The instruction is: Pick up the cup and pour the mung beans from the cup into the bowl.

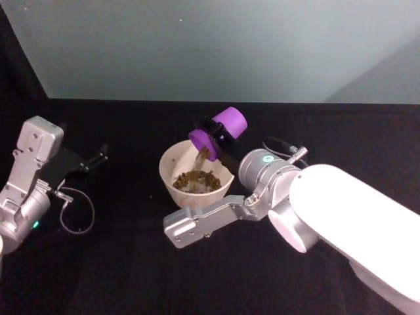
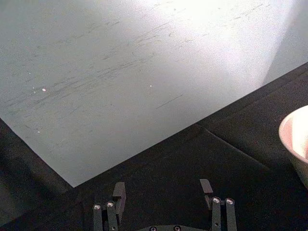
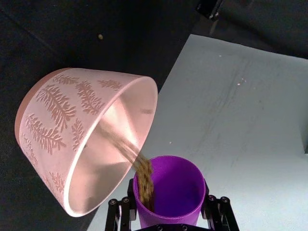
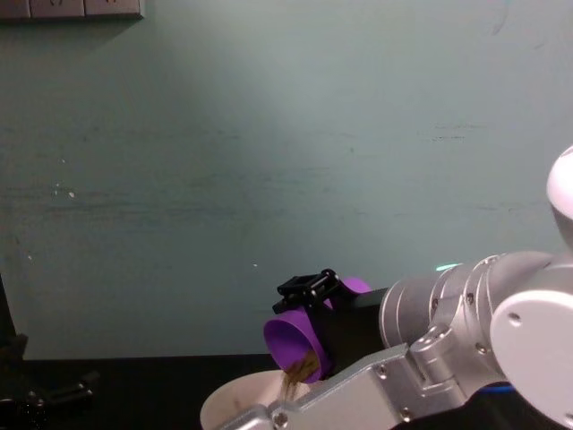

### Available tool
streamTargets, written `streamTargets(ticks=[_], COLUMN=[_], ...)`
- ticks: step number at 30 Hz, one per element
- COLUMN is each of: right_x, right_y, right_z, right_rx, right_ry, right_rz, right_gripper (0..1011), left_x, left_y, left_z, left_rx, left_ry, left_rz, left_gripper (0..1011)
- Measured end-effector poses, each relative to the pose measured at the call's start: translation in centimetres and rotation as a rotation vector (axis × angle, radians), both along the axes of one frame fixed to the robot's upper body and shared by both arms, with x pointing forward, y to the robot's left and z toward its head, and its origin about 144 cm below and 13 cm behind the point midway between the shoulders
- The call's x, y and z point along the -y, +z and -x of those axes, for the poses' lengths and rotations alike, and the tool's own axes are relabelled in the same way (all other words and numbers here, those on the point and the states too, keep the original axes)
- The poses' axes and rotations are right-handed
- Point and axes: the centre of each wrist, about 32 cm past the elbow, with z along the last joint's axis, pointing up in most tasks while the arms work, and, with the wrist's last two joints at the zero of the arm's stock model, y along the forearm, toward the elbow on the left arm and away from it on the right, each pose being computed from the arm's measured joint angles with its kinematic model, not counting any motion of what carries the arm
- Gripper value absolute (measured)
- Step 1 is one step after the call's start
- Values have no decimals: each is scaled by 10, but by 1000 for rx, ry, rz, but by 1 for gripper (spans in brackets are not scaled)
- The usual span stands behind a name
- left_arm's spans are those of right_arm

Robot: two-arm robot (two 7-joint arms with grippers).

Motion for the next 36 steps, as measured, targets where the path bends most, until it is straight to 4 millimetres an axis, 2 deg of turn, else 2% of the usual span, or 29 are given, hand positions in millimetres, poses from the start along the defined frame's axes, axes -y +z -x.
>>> streamTargets(ticks=[17,32,36], right_x=[-10,-10,-7], right_y=[-6,-5,-1], right_z=[7,8,7], right_rx=[75,65,54], right_ry=[25,41,36], right_rz=[144,140,93], right_gripper=[729,729,729], left_x=[0,0,0], left_y=[0,0,0], left_z=[0,0,0], left_rx=[0,0,0], left_ry=[0,0,0], left_rz=[0,0,0], left_gripper=[1000,1000,1000])
